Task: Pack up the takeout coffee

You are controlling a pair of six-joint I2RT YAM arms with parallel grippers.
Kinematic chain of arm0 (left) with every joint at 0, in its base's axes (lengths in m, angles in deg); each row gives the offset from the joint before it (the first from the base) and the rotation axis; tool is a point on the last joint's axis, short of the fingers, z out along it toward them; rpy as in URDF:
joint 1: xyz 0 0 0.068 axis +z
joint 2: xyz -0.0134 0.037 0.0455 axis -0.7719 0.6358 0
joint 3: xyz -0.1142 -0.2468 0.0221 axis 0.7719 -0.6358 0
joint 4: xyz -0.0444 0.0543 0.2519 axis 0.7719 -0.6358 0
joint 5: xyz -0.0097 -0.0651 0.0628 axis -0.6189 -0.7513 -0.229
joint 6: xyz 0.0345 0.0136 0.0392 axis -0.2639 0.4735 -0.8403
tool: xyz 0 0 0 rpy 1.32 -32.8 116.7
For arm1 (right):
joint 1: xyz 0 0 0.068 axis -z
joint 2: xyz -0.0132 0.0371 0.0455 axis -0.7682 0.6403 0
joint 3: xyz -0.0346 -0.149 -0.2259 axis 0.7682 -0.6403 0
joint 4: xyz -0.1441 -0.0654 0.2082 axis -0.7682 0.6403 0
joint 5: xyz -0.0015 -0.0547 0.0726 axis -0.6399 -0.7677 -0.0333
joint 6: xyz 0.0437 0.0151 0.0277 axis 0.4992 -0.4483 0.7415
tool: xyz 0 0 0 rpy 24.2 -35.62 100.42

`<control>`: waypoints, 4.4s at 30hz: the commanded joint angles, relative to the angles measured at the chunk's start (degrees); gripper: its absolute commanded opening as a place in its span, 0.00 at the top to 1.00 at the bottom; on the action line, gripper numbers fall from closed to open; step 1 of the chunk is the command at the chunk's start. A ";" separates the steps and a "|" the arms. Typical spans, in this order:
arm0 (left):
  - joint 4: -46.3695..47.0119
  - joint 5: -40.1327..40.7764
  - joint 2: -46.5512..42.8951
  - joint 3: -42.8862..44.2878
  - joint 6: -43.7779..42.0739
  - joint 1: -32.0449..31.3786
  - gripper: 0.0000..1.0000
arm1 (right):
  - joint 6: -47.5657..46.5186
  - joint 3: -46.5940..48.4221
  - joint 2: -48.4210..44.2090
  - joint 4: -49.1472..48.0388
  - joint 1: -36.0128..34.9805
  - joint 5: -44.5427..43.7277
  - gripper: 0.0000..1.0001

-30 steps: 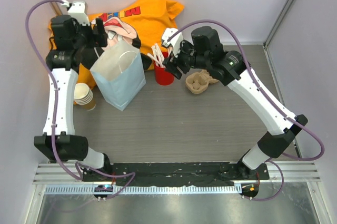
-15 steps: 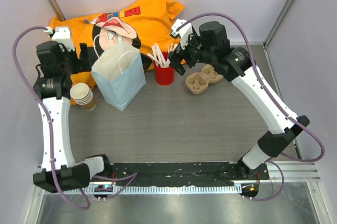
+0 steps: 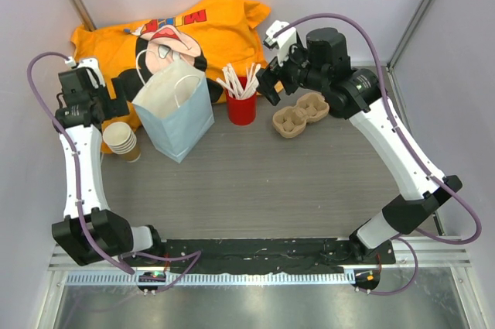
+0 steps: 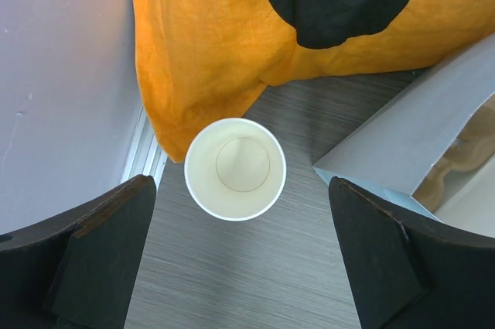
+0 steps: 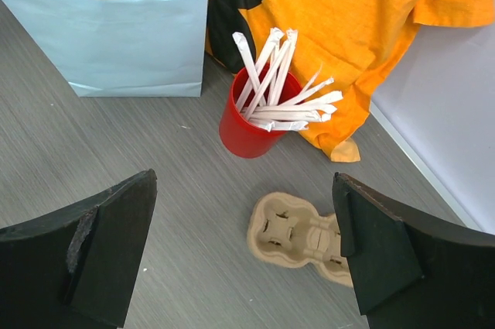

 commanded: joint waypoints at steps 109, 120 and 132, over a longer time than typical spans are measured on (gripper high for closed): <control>10.74 -6.37 8.16 -12.61 -2.03 9.64 0.80 | 1.56 -1.89 0.65 -3.63 0.05 2.15 0.01; 11.45 -6.90 8.17 -13.57 -1.59 9.72 0.98 | 1.56 -2.33 0.48 -3.72 0.05 1.89 0.01; 11.45 -6.46 3.95 -13.31 -0.63 9.72 1.00 | 1.73 -1.89 0.66 -3.54 0.05 2.15 0.01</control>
